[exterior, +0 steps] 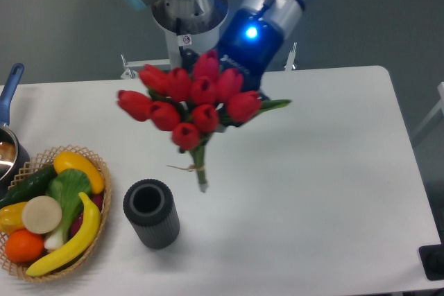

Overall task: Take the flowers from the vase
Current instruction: 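Lift the gripped tulip bunch up out of the black vase, then hold the tulip bunch raised above the table, away from the vase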

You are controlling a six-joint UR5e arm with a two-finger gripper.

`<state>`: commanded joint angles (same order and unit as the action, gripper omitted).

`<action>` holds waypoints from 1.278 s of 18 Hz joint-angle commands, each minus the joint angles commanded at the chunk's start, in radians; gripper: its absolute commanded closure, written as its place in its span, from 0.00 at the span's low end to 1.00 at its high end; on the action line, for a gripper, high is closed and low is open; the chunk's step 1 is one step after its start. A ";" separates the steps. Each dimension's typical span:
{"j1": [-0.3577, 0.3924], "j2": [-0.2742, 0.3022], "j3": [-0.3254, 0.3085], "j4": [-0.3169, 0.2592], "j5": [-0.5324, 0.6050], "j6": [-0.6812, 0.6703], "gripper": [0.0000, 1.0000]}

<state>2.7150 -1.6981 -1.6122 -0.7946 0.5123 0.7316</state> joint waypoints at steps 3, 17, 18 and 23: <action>0.049 -0.011 -0.008 0.003 -0.002 0.034 0.58; 0.089 -0.012 -0.061 0.005 0.002 0.080 0.58; 0.088 -0.014 -0.058 0.005 0.002 0.081 0.58; 0.089 -0.014 -0.051 0.003 0.000 0.080 0.58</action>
<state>2.8041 -1.7119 -1.6629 -0.7915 0.5123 0.8115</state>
